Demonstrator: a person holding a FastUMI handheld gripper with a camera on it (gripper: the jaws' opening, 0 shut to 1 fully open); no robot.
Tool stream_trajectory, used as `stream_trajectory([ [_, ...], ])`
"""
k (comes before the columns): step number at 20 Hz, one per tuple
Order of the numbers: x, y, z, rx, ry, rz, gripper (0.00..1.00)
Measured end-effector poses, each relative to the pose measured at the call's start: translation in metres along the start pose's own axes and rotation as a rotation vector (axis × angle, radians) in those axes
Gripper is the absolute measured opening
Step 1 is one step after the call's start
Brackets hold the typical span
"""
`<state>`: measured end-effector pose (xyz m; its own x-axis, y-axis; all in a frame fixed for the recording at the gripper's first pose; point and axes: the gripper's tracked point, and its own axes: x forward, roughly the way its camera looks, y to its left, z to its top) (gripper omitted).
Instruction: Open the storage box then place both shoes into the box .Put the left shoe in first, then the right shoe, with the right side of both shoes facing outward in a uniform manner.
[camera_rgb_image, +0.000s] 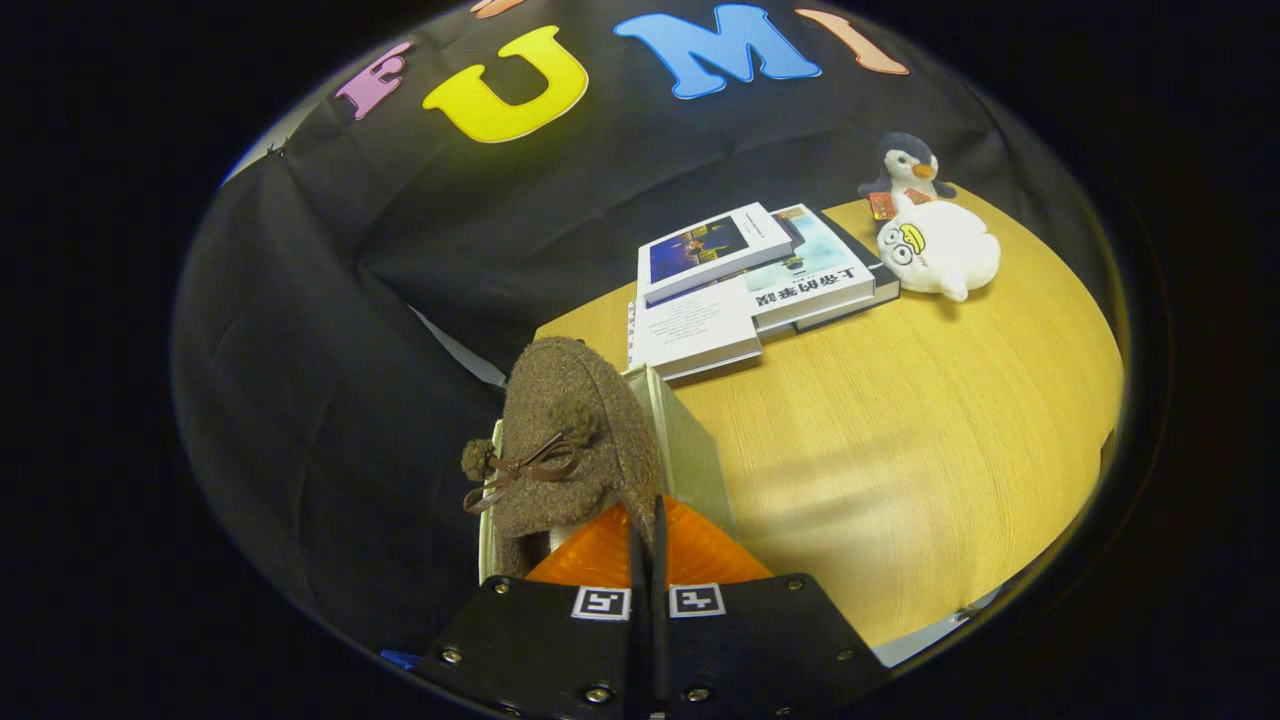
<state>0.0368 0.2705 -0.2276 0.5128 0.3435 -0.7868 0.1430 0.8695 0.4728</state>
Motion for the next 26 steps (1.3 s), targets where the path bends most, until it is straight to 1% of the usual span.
stream_trajectory([
  [5, 0.017, 0.000, -0.020, -0.001, 0.023, -0.042, 0.00],
  [6, 0.019, 0.003, -0.022, -0.003, 0.018, -0.037, 0.03],
  [7, 0.018, 0.006, -0.018, 0.001, -0.002, -0.024, 0.09],
  [8, 0.012, 0.014, -0.016, 0.002, -0.023, -0.005, 0.36],
  [9, 0.012, 0.020, -0.011, -0.009, -0.049, 0.006, 0.57],
  [11, 0.000, 0.011, 0.000, -0.077, -0.091, -0.040, 1.00],
  [12, -0.004, 0.011, 0.004, -0.106, -0.111, -0.049, 0.98],
  [16, -0.033, 0.007, 0.024, -0.193, -0.194, -0.034, 0.98],
  [19, -0.061, -0.011, 0.042, -0.273, -0.258, -0.046, 0.98],
  [26, -0.134, -0.058, 0.082, -0.379, -0.388, -0.045, 0.98],
])
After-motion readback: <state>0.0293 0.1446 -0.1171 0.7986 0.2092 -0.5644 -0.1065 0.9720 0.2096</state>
